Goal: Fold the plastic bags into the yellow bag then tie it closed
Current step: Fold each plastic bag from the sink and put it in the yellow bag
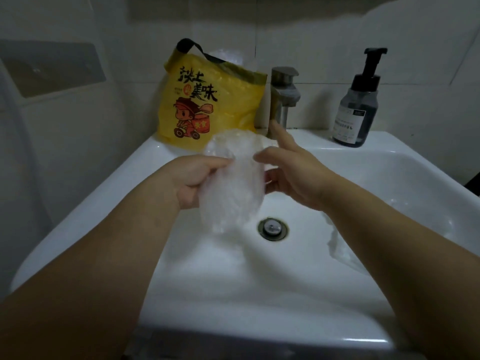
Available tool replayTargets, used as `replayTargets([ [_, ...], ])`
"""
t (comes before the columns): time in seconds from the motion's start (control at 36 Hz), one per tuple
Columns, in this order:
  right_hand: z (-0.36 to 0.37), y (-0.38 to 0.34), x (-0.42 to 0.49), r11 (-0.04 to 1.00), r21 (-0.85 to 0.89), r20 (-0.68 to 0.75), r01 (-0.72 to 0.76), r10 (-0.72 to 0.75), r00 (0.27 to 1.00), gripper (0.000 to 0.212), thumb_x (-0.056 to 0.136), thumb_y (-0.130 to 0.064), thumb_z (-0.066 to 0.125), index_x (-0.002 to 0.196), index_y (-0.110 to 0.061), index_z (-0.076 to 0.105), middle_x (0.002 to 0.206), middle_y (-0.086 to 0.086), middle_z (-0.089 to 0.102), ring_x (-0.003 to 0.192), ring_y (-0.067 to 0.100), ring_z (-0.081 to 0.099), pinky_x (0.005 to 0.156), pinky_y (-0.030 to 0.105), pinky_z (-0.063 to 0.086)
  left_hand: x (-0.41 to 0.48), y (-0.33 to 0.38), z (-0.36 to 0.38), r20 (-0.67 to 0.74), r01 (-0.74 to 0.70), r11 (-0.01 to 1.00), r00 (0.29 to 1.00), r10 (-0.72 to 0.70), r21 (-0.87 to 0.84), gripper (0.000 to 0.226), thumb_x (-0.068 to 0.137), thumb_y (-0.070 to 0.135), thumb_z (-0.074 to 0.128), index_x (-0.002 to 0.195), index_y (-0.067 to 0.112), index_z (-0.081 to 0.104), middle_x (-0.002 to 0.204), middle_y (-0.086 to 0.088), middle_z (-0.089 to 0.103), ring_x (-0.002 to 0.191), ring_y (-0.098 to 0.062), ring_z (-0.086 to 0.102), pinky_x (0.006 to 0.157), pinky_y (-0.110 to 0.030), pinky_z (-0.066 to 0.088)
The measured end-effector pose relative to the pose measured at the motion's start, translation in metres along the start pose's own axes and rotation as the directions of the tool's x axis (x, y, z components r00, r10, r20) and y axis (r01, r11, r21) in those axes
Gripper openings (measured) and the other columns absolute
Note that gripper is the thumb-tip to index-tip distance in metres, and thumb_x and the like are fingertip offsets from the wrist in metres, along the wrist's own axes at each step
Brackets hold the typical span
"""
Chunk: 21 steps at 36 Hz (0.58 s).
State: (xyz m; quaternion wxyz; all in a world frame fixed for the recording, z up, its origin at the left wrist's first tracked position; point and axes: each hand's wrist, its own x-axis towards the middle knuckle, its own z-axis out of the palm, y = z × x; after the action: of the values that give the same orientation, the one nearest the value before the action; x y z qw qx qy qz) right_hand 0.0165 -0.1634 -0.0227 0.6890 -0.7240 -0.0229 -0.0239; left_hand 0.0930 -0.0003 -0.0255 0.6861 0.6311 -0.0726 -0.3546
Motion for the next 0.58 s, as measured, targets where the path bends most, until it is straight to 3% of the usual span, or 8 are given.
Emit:
replayTargets([
  [0.11,0.001,0.006,-0.006,0.812,-0.558,0.096,0.172,-0.143,0.985,0.092,0.080,-0.005,0.064,0.135,-0.061,0.016,0.157,-0.006,0.016,0.139,0.017,0.028,0.093,0.025,0.041,0.005,0.003,-0.012,-0.139,0.049,0.989,0.988,-0.069,-0.140,0.034,0.093,0.016,0.057,0.125,0.006,0.062,0.098,-0.010,0.069,0.078,-0.020,0.070,0.054,-0.030,0.059],
  [0.19,0.009,0.009,-0.010,0.642,-0.708,0.208,0.294,-0.208,0.956,0.092,0.078,-0.008,0.074,0.124,-0.063,0.016,0.161,0.000,0.002,0.147,0.012,0.002,0.105,0.028,0.028,0.007,0.000,-0.013,-0.190,0.050,0.982,0.978,-0.085,-0.181,0.037,0.093,0.013,0.058,0.128,0.001,0.059,0.119,-0.012,0.067,0.097,-0.023,0.069,0.058,-0.038,0.061],
  [0.25,0.013,0.003,-0.012,0.607,-0.712,0.195,0.353,-0.312,0.930,0.072,0.076,-0.017,0.079,0.122,-0.051,0.035,0.159,0.006,0.013,0.148,0.015,0.006,0.111,0.034,0.026,0.008,-0.001,-0.013,-0.221,0.046,0.982,0.971,-0.086,-0.182,0.040,0.091,0.009,0.060,0.131,0.000,0.057,0.131,-0.012,0.061,0.106,-0.024,0.065,0.063,-0.038,0.058],
  [0.31,0.014,-0.002,-0.014,0.575,-0.720,0.170,0.389,-0.397,0.902,0.046,0.076,-0.019,0.079,0.112,-0.039,0.058,0.150,0.004,0.036,0.140,0.017,0.030,0.110,0.034,0.031,0.008,0.000,-0.013,-0.247,0.036,0.982,0.966,-0.082,-0.183,0.039,0.091,0.007,0.060,0.129,0.000,0.058,0.129,-0.011,0.062,0.092,-0.020,0.066,0.060,-0.030,0.058],
  [0.39,0.017,-0.010,-0.017,0.704,-0.625,0.130,0.338,-0.333,0.934,0.022,0.080,-0.022,0.075,0.098,-0.010,0.075,0.101,0.002,0.070,0.092,0.014,0.063,0.085,0.031,0.049,0.008,-0.001,-0.007,-0.231,0.006,0.989,0.972,-0.040,-0.147,0.022,0.089,0.004,0.064,0.110,0.001,0.066,0.102,-0.002,0.074,0.076,-0.009,0.067,0.062,-0.020,0.057],
  [0.44,0.015,-0.011,-0.015,0.828,-0.509,0.084,0.234,-0.222,0.971,0.041,0.080,-0.034,0.073,0.091,0.006,0.070,0.076,0.023,0.061,0.068,0.027,0.053,0.066,0.036,0.043,0.005,-0.003,-0.001,-0.222,-0.078,0.995,0.973,0.064,-0.058,0.010,0.085,-0.004,0.063,0.088,0.005,0.066,0.070,0.004,0.072,0.062,-0.004,0.065,0.055,-0.014,0.054],
  [0.47,0.014,-0.011,-0.015,0.865,-0.466,0.066,0.188,-0.177,0.982,0.051,0.078,-0.040,0.072,0.088,0.009,0.067,0.071,0.020,0.054,0.066,0.026,0.045,0.065,0.035,0.037,0.004,-0.004,0.002,-0.208,-0.131,0.991,0.970,0.123,-0.026,0.014,0.085,-0.007,0.061,0.085,0.007,0.065,0.066,0.004,0.070,0.059,-0.004,0.064,0.052,-0.014,0.053],
  [0.58,0.010,-0.005,-0.006,0.928,-0.356,-0.104,0.109,-0.155,0.983,0.033,0.087,-0.037,0.066,0.072,-0.007,0.067,0.069,0.008,0.063,0.061,0.013,0.052,0.061,0.022,0.040,0.002,-0.007,0.010,-0.131,-0.260,0.964,0.955,0.266,0.058,0.024,0.088,0.003,0.064,0.111,0.006,0.068,0.100,-0.005,0.071,0.085,-0.014,0.068,0.059,-0.017,0.056],
])
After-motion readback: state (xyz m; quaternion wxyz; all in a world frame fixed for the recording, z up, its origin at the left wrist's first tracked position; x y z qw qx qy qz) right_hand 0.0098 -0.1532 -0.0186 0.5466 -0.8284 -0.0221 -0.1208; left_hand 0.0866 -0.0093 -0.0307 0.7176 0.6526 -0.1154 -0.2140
